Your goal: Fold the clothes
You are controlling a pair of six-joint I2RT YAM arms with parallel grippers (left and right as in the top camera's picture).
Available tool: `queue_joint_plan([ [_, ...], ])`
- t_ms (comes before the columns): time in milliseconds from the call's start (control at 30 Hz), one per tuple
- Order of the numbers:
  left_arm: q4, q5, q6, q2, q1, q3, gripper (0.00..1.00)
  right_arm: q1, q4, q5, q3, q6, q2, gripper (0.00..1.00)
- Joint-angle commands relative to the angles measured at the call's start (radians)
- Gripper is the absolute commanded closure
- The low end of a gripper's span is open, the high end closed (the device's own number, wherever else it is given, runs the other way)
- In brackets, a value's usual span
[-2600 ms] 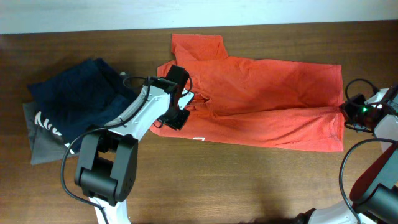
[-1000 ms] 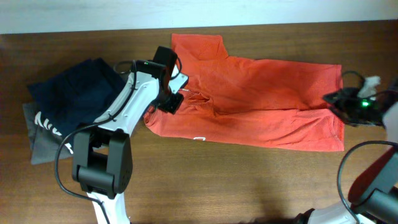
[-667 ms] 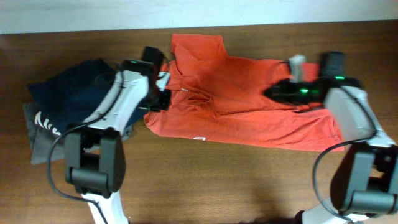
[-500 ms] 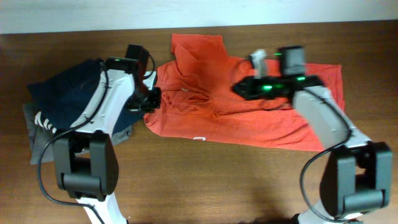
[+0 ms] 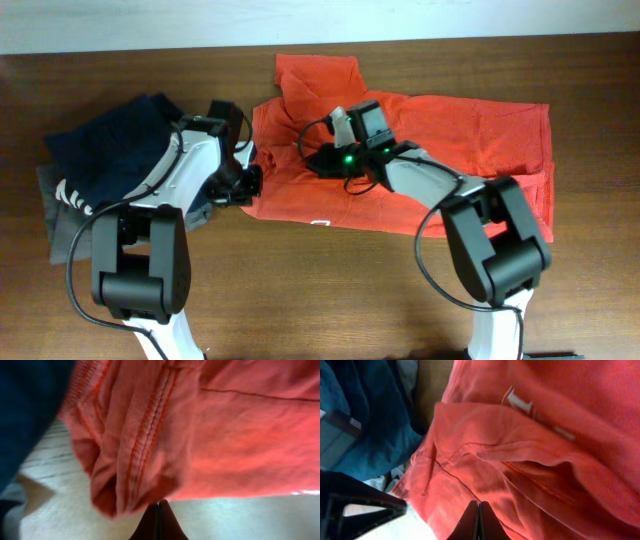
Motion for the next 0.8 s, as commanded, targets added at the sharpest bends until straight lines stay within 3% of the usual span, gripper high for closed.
queue_joint_plan([
  [0,0.046,0.004,-0.008,-0.027,-0.001,-0.055,0.99,0.030,0.029,0.008,0.006,0.045,0.027,0.96],
  [167,0.114,-0.015,-0.008,-0.026,-0.001,-0.117,0.99,0.048,0.034,0.021,0.006,0.063,0.047,0.96],
  [767,0.112,-0.069,-0.008,-0.025,-0.001,-0.140,1.00,0.097,0.067,0.175,0.006,0.097,0.090,0.96],
])
